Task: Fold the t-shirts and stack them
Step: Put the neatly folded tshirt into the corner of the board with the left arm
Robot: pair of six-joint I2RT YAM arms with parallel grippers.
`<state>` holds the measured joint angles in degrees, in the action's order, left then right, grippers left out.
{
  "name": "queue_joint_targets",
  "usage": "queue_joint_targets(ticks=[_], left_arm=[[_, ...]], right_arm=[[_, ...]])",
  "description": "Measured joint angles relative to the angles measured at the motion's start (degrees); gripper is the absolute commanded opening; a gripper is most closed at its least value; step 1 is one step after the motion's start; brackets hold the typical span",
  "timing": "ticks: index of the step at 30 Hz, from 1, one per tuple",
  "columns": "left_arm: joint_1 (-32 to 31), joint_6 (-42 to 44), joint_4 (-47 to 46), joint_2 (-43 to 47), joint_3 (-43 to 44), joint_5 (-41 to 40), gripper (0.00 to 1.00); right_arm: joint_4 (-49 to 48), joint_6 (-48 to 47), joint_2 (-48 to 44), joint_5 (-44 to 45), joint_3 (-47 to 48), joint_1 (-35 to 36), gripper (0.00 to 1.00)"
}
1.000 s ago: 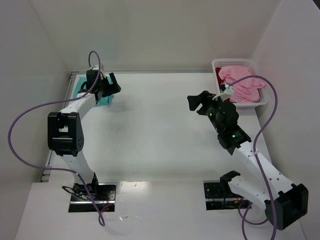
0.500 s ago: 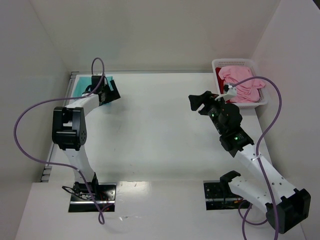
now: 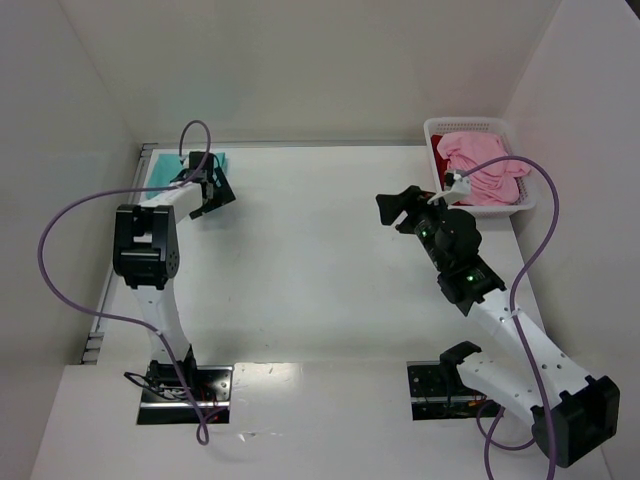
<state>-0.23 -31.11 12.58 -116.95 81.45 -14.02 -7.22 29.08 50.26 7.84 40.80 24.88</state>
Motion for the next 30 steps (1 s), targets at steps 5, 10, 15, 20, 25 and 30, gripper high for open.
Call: queue_joint_targets(ticks=[5, 10, 15, 20, 25, 30], left_arm=[[0.42, -0.76, 1.79, -2.64, 4.20, -0.79, 0.94], [0.98, -0.76, 2.89, -4.46, 6.86, -1.68, 0.96], [2.64, -0.74, 3.76, -5.49, 7.52, -2.21, 0.96], [4.44, -0.42, 4.09, -6.62, 8.83, -2.45, 0.96], [4.98, 0.61, 4.26, -8.85, 12.15, -2.40, 0.96], [4.98, 1.68, 4.22, -10.62, 14.86, -1.73, 0.96]], right_arm=[[-0.04, 0.00, 0.00, -0.09, 0.00, 0.00, 0.76], [-0.07, -0.02, 0.02, 0.04, 0.00, 0.00, 0.76], [-0.09, -0.02, 0.24, 0.22, 0.00, 0.00, 0.76], [-0.11, -0.02, 1.20, 0.35, 0.00, 0.00, 0.76], [-0.11, -0.02, 1.77, 0.35, 0.00, 0.00, 0.76], [-0.15, -0.02, 2.21, 0.55, 0.00, 0.00, 0.76]])
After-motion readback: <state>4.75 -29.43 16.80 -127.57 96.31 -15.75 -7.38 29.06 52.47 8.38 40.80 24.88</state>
